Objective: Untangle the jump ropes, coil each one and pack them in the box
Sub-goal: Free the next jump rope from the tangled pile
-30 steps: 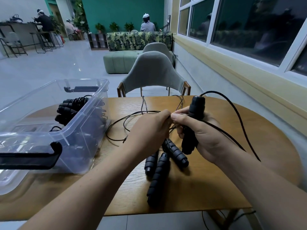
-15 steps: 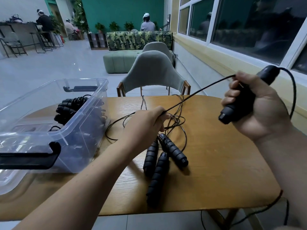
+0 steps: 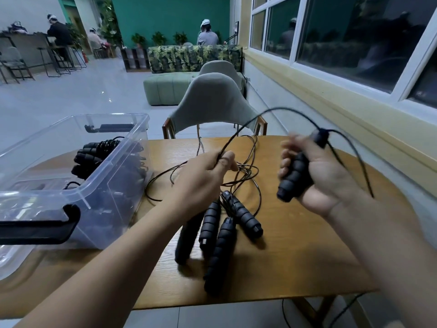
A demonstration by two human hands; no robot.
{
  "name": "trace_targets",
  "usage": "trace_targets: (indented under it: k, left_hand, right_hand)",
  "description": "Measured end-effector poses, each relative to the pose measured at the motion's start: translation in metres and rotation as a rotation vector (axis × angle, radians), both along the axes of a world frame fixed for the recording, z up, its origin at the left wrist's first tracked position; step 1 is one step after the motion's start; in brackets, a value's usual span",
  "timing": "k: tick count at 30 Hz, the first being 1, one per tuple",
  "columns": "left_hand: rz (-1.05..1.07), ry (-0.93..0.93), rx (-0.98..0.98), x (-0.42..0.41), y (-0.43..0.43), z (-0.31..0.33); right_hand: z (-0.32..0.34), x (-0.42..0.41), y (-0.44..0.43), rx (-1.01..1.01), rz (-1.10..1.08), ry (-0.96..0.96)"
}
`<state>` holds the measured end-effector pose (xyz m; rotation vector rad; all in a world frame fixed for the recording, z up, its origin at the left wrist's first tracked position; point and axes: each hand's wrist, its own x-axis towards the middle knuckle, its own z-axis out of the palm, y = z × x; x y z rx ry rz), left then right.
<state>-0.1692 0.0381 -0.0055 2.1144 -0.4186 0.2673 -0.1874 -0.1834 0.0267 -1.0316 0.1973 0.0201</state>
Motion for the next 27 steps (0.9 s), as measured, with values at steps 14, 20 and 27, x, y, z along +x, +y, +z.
trace_targets:
  k: [14, 20, 27]
  left_hand:
    - [-0.228, 0.919, -1.037, -0.007, 0.0, 0.022]
    - [-0.061, 0.772, -1.167, -0.006, -0.008, 0.013]
    - [0.039, 0.673, -1.114, -0.006, -0.006, 0.013]
  right_hand:
    - [-0.02, -0.032, 0.064, -0.278, 0.439, 0.103]
    - [-0.028, -0.044, 0.082, -0.432, 0.291, -0.143]
    - [-0.041, -0.047, 0.083, -0.777, 0.209, -0.319]
